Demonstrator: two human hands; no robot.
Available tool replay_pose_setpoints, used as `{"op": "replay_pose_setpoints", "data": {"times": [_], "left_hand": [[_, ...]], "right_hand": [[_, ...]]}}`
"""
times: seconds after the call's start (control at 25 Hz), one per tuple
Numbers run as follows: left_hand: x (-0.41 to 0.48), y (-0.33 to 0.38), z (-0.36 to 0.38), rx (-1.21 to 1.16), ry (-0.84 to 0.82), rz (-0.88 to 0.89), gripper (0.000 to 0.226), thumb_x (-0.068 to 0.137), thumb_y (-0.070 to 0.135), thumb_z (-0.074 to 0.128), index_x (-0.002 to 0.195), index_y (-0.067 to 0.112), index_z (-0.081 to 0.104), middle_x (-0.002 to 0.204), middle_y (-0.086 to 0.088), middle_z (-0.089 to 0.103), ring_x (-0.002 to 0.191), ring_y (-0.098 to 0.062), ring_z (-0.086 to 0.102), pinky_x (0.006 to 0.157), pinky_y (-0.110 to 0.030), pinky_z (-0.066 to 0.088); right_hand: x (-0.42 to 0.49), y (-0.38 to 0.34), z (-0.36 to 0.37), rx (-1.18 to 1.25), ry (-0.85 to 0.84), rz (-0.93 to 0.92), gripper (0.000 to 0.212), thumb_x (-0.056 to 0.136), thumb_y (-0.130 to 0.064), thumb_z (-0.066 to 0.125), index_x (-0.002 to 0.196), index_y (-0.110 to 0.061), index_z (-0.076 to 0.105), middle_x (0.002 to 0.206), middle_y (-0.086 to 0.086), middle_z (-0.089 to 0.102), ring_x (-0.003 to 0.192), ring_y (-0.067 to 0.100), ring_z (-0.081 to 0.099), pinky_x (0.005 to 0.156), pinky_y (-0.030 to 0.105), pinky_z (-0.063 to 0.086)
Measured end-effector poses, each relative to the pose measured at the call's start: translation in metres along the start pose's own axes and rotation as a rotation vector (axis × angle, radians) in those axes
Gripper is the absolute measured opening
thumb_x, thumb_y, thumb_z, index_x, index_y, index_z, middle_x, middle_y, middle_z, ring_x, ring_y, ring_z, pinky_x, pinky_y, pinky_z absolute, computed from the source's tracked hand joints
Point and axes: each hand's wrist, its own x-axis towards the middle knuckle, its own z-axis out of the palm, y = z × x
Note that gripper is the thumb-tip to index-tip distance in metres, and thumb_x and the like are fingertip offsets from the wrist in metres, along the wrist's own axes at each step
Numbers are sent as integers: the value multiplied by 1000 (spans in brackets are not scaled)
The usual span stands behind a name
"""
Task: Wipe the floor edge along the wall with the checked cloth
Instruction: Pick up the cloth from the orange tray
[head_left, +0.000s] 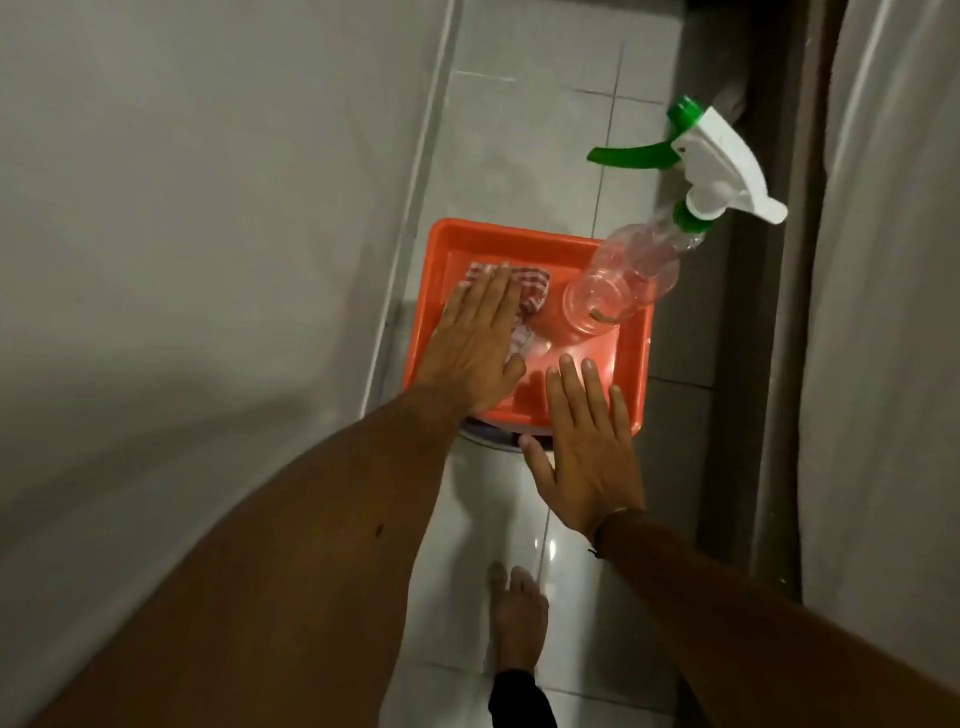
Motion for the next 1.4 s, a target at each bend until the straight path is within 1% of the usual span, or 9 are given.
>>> {"op": "replay_pose_setpoints", "data": {"times": [0.2, 0.28, 0.44, 0.68, 0.8, 0.96, 1.16, 1.32, 1.4], "left_hand": [[37, -13, 35, -62, -126, 3, 97, 93, 61, 37, 165, 13, -9, 176, -14, -7, 162, -32, -10, 130, -60, -4], [38, -13, 45, -100, -136, -30, 93, 95, 55, 42, 165, 17, -7, 176, -11, -6, 162, -31, -10, 130, -60, -6], [42, -6, 48, -208, -74, -105, 77, 105, 29, 47, 166, 17, 3, 177, -10, 3, 163, -30, -6, 131, -58, 0], [24, -3, 30, -347, -16, -111, 59, 108, 14, 46, 163, 7, 23, 173, -15, 19, 162, -33, 7, 130, -60, 14], [-3, 8, -4, -388, 46, -156, 59, 107, 16, 48, 161, 4, 27, 171, -19, 26, 161, -38, 14, 128, -65, 19], [-68, 29, -45, -384, 139, -175, 70, 102, 41, 29, 155, -4, 37, 163, -27, 38, 154, -47, 28, 122, -70, 28], [-188, 52, -53, -295, 122, -170, 63, 100, 24, 51, 156, -1, 36, 162, -26, 40, 153, -47, 32, 118, -70, 36], [-275, 64, -16, -260, 35, -218, 74, 99, 14, 64, 161, 3, 25, 169, -21, 26, 159, -40, 17, 130, -60, 16], [-312, 63, 15, -256, -14, -254, 76, 103, 21, 61, 163, 6, 17, 172, -18, 17, 161, -37, 9, 129, -51, 3]], "right_hand": [[-4, 22, 33, 57, -14, 24, 87, 102, -65, 41, 171, -15, 21, 180, 5, 16, 168, 28, 11, 134, 57, 14], [-4, 25, 38, 45, -1, 7, 86, 103, -65, 42, 170, -15, 23, 180, 5, 19, 167, 27, 14, 134, 56, 16], [-4, 24, 42, 52, 27, 28, 84, 104, -66, 39, 170, -16, 26, 179, 3, 21, 167, 24, 14, 134, 50, 11], [-3, 25, 32, 121, 5, 0, 82, 107, -66, 30, 171, -18, 17, 180, 1, 11, 168, 23, 5, 135, 44, -1], [-15, 14, 14, 67, 35, -33, 80, 108, -62, 30, 171, -17, 11, 181, 4, 9, 169, 26, 5, 135, 40, -10], [-58, -18, -11, 14, 81, -53, 79, 109, -60, 29, 171, -14, 13, 180, 9, 11, 168, 29, 7, 136, 47, -3], [-141, -62, -8, -73, 71, -40, 76, 110, -59, 21, 171, -17, 7, 180, 9, 9, 167, 31, 10, 135, 50, -1], [-200, -92, 29, -97, 89, 51, 77, 108, -61, 20, 169, -14, 16, 178, 11, 14, 165, 35, 17, 133, 61, 18], [-227, -102, 59, -113, 85, 73, 79, 108, -62, 24, 169, -14, 17, 179, 12, 16, 165, 36, 16, 132, 61, 17]]}}
